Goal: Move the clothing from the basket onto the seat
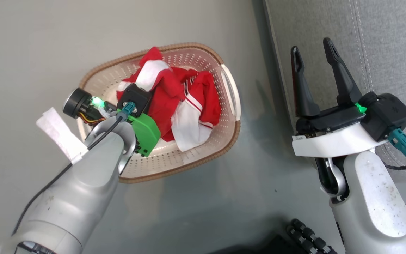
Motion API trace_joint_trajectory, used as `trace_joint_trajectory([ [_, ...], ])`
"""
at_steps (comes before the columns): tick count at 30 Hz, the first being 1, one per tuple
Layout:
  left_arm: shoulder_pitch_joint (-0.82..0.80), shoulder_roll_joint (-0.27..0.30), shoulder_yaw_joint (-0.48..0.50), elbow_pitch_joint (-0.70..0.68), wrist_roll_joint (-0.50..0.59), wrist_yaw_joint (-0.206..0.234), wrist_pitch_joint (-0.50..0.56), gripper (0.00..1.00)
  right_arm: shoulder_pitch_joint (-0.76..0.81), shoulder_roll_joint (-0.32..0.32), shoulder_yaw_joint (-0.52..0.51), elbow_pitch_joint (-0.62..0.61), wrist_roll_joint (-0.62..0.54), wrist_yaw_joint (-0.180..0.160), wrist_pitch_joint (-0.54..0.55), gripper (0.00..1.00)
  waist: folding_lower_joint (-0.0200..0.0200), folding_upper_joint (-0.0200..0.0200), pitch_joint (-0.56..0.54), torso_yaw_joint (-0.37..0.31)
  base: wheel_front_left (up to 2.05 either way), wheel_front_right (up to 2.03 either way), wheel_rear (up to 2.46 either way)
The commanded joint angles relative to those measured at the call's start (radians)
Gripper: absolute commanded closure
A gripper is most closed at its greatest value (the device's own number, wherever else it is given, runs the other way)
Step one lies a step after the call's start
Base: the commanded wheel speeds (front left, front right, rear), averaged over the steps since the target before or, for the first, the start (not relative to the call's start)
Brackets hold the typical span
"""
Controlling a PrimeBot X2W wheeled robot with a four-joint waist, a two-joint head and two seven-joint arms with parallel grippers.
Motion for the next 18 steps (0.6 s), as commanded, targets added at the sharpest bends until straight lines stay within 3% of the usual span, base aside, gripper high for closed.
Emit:
trace_joint_trajectory([
  [1, 0.041, 0.013, 0.025, -0.054, -0.02, 0.013, -0.006, 1.0, 0.021, -0.003, -0.007, 0.007, -0.011, 0.0, -0.003, 0.0, 0.0001, 0.0, -0.106, 0.086, 0.0, 0.0, 0.0],
  [12, 0.249, 0.067, 0.219, -0.46, -0.069, 0.081, -0.005, 1.0, 0.095, -0.003, -0.043, 0.019, -0.047, 0.0, 0.025, 0.0, 0.0001, 0.0, -0.252, 0.167, 0.0, 0.0, 0.0],
  [18, 0.334, 0.078, 0.308, -0.644, -0.053, 0.078, -0.005, 1.0, 0.138, -0.003, -0.056, 0.006, -0.052, 0.0, 0.053, 0.0, 0.0001, 0.0, -0.326, 0.194, 0.0, 0.0, 0.0],
])
